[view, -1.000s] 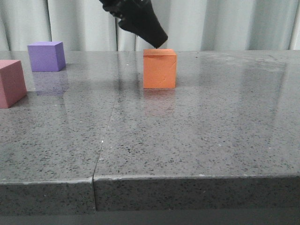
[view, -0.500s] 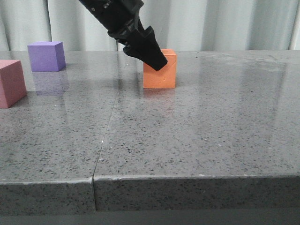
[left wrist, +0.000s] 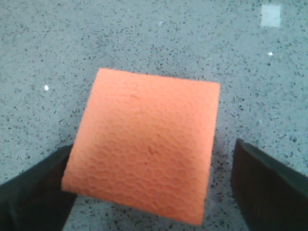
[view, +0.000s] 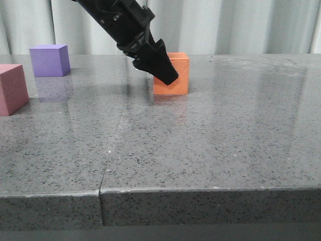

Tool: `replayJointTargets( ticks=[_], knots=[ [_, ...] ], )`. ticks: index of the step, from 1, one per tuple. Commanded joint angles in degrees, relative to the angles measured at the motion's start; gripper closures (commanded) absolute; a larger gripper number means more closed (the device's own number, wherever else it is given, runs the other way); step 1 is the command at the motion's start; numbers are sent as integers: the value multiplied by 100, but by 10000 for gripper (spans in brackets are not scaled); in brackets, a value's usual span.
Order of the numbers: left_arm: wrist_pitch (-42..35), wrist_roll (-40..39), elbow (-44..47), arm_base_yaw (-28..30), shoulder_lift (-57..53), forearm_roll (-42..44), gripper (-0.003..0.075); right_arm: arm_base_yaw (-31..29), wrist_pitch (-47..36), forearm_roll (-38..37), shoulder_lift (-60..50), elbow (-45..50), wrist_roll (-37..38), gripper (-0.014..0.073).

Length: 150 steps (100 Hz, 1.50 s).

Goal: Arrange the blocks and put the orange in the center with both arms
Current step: 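Lower the left gripper onto the orange cube and close it, then carry the orange cube with the left gripper between pink and purple cubes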

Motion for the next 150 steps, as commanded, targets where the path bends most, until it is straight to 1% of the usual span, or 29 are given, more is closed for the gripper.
replayJointTargets(
  ticks=[1,4,5,10,17,25,47,63,82,92,102,111,121,132,141,150],
  knots=[
    [-107,-13,-189,-47,-325,-293,211,-17,-402,-96,48,-135,-40,662],
    [-118,-13,-189,-47,-325,-293,250,-17,-402,-96,48,-135,-40,662],
    [-118,-13,-189,-47,-325,-293,250,-17,-402,-96,48,-135,-40,662],
    [-118,-13,-189,-47,-325,-293,309,-17,-402,-96,48,-135,-40,662],
    [-118,-13,-189,-47,-325,-293,373,-17,-402,-96,48,-135,-40,662],
    [-129,-13,-189,-47,-325,-293,418,-17,-402,-96,48,-135,-40,662],
    [-262,-26,-216,-47,-356,-293,423,-17,-402,-96,48,-135,-40,662],
    [-343,-529,-395,-47,-516,-293,423,-17,-402,-96,48,-135,-40,662],
    [-805,-881,-456,-35,-901,-163,423,-17,-402,-96,48,-135,-40,662],
    [-1096,-1476,-456,-35,-1122,308,421,-17,-402,-96,48,-135,-40,662],
    [-1195,-2365,-456,18,-1363,956,421,-17,-402,-96,48,-135,-40,662],
    [-1181,-3192,-456,182,-1544,1387,421,-17,-402,-96,48,-135,-40,662],
    [-1076,-3923,-456,438,-1723,1607,421,-17,-402,-96,48,-135,-40,662],
    [-978,-4769,-432,817,-1891,1619,421,-17,-402,-96,48,-135,-40,662],
    [-764,-5209,-430,1136,-1972,1668,421,-17,-402,-96,48,-135,-40,662],
    [-412,-5650,-430,1407,-2002,1976,421,-17,-402,-96,48,-135,-40,662]
  ],
)
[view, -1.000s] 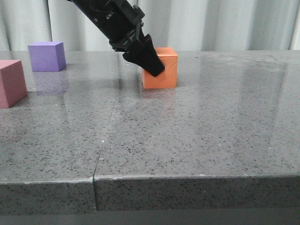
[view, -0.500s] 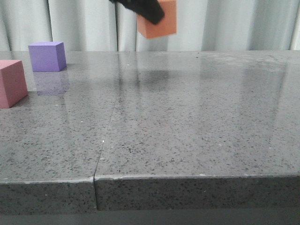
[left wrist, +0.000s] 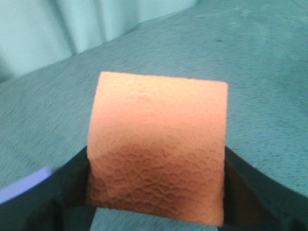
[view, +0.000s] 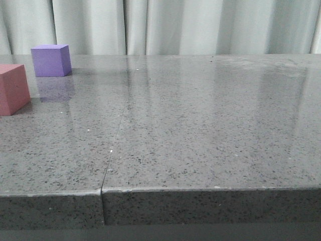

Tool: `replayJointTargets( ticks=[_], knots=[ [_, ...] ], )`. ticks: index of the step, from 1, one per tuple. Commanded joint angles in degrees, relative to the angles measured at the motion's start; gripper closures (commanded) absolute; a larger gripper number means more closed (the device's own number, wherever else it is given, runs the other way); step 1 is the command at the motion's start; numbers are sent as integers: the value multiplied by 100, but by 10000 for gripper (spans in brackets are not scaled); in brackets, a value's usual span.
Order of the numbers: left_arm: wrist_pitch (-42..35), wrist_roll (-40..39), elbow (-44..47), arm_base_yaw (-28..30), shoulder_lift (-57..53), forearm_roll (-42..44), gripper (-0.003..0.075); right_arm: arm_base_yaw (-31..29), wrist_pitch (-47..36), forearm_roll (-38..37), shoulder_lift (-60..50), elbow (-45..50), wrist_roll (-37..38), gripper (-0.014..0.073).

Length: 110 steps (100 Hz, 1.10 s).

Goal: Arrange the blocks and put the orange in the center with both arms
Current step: 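Carry the orange cube with the left gripper between pink and purple cubes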

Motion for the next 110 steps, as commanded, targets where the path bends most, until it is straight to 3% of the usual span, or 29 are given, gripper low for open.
replayJointTargets(
  ticks=[1,30,51,71,110],
  knots=[
    [58,-617,-174,244,-359,198,421,-17,-402,-96,48,-135,-40,662],
    [1332,-1820,-164,576,-359,1563,421,-17,-402,-96,48,-135,-40,662],
    [1678,-2745,-137,576,-359,1959,422,-17,-402,-96,48,-135,-40,662],
    [1611,-3105,279,521,-381,2055,422,-17,-402,-96,48,-135,-40,662],
    [479,-3896,1172,361,-381,2495,426,-17,-402,-96,48,-135,-40,662]
  ],
)
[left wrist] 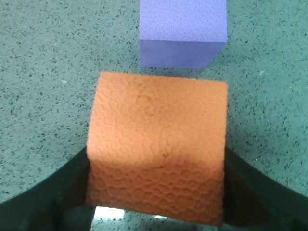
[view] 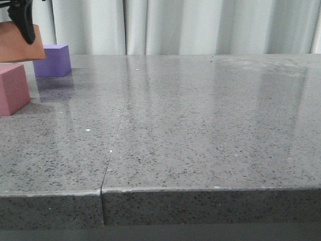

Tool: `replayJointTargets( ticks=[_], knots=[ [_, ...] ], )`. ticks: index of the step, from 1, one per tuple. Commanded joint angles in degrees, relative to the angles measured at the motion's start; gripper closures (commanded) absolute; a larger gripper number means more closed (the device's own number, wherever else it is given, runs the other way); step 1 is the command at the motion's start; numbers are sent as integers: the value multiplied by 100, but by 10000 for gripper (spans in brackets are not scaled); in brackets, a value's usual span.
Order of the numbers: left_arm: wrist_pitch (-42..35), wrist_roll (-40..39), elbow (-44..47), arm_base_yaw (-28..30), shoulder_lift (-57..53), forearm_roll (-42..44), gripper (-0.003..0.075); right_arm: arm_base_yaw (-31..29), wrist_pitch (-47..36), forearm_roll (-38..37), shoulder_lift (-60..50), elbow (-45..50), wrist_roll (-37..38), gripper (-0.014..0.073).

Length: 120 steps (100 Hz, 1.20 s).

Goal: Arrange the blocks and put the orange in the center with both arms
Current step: 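Carry the orange cube with the left gripper between pink and purple cubes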

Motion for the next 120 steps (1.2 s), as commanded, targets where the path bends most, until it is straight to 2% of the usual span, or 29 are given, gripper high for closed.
replayJointTargets(
  ticks=[1,26,90,100,112,120],
  knots=[
    [-547,-159,-13,-45,-305,53,426,-17,-402,-96,48,-135,-40,662],
    [-956,-197,220,-45,-293,10,426,-17,-402,-96,48,-135,-40,662],
    [-765,-197,248,-45,84,-52,421,-17,-402,-96,48,-135,-40,662],
    [-822,-144,248,-45,84,-74,347,-17,-402,-96,48,-135,-40,662],
    [-807,-144,248,-45,84,-74,139,-17,-402,-96,48,-135,-40,662],
    [-764,-144,248,-45,84,-83,54,-17,-402,-96,48,-135,-40,662]
  ],
)
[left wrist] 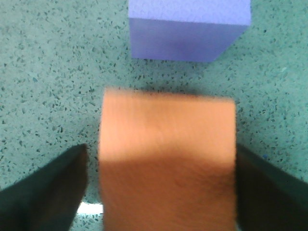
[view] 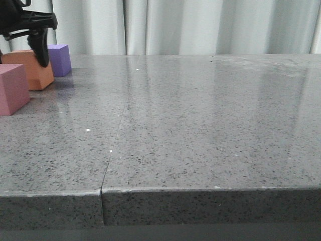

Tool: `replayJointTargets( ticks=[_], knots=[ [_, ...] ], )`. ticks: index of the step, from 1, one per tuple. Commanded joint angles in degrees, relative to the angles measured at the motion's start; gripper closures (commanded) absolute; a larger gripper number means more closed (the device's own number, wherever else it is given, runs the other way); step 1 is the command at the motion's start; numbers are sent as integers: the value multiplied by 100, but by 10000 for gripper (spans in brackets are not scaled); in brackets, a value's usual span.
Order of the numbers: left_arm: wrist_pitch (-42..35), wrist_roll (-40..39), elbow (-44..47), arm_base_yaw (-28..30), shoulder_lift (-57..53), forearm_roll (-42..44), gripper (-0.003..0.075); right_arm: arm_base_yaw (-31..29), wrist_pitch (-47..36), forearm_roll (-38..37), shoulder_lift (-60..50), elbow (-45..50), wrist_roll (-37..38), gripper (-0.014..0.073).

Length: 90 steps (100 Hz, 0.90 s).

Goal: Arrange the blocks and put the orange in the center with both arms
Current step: 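Carry the orange cube with the left gripper between pink and purple cubes, then open the left gripper and lift it off the orange cube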

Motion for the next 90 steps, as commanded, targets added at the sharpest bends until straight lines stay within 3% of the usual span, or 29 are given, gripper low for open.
replayJointTargets(
  ticks=[1,47,57,66,90],
  knots=[
    [-143,-2,-153,-31,-263,-43,51,-17,-402,-96,48,-135,-40,662],
    [-247,-2,-225,-31,-709,-43,50,-17,-402,-96,48,-135,-40,662],
    [-281,-2,-225,-31,-935,-43,92,-17,-402,-96,48,-135,-40,662],
    [-295,-2,-225,-31,-1121,-3,202,-17,-402,-96,48,-135,-40,662],
    [-356,6,-139,-31,-1534,159,659,-17,-402,-96,48,-135,-40,662]
  ],
)
